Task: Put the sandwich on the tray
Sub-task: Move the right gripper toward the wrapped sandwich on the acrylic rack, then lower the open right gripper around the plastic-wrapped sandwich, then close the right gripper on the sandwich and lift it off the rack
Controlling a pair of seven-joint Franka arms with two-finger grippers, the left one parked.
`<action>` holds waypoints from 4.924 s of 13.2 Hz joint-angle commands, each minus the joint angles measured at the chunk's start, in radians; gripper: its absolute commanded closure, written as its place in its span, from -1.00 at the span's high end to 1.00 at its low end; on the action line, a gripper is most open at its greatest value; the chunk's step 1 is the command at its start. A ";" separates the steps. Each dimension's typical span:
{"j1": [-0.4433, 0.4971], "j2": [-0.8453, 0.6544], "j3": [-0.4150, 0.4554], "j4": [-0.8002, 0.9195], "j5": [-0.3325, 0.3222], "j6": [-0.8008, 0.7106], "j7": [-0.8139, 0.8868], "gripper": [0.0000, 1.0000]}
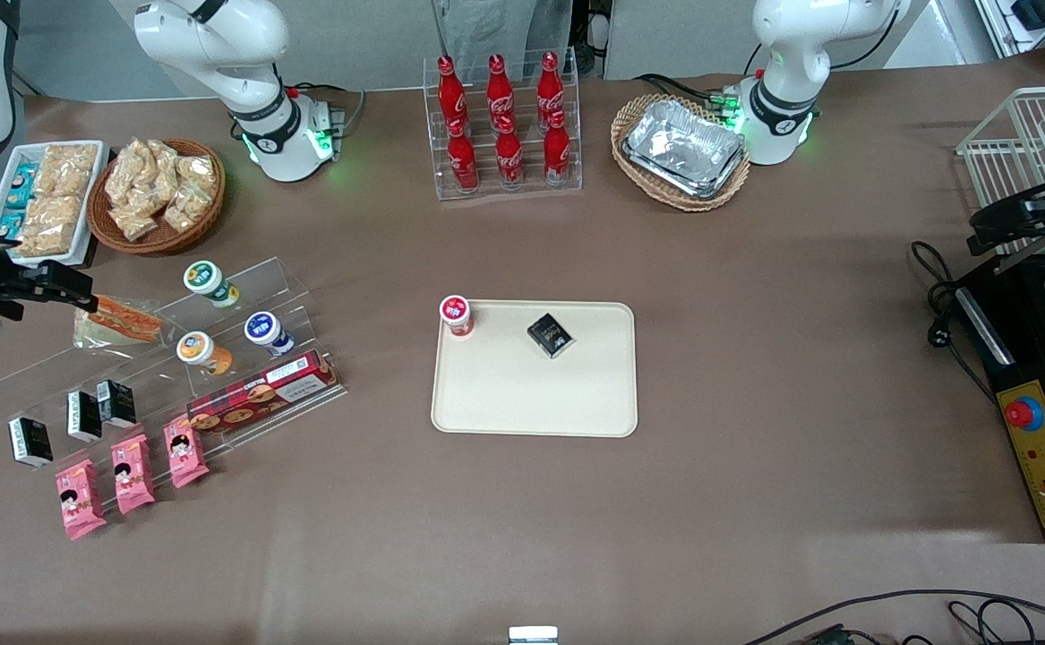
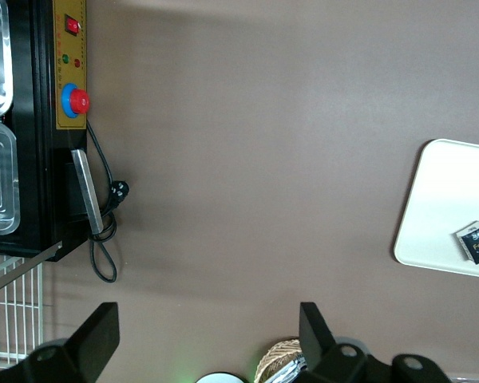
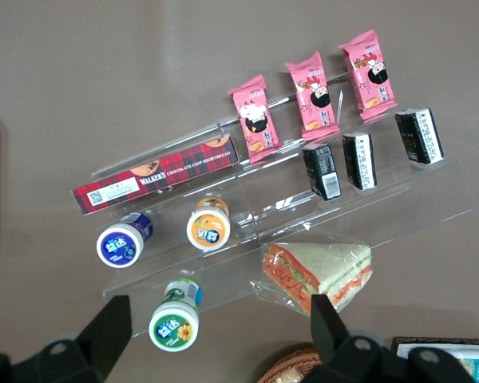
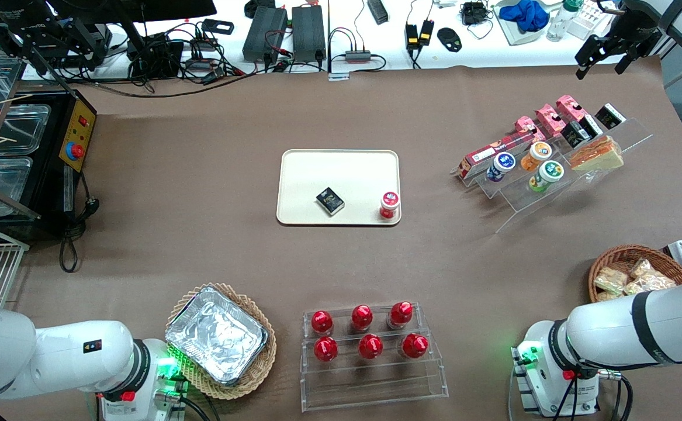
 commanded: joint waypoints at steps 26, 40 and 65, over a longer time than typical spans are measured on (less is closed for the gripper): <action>-0.060 0.036 -0.013 0.041 -0.023 -0.025 0.753 1.00; -0.176 0.056 -0.016 -0.063 0.009 0.005 1.294 1.00; -0.238 -0.083 -0.019 -0.648 0.036 0.650 1.446 0.99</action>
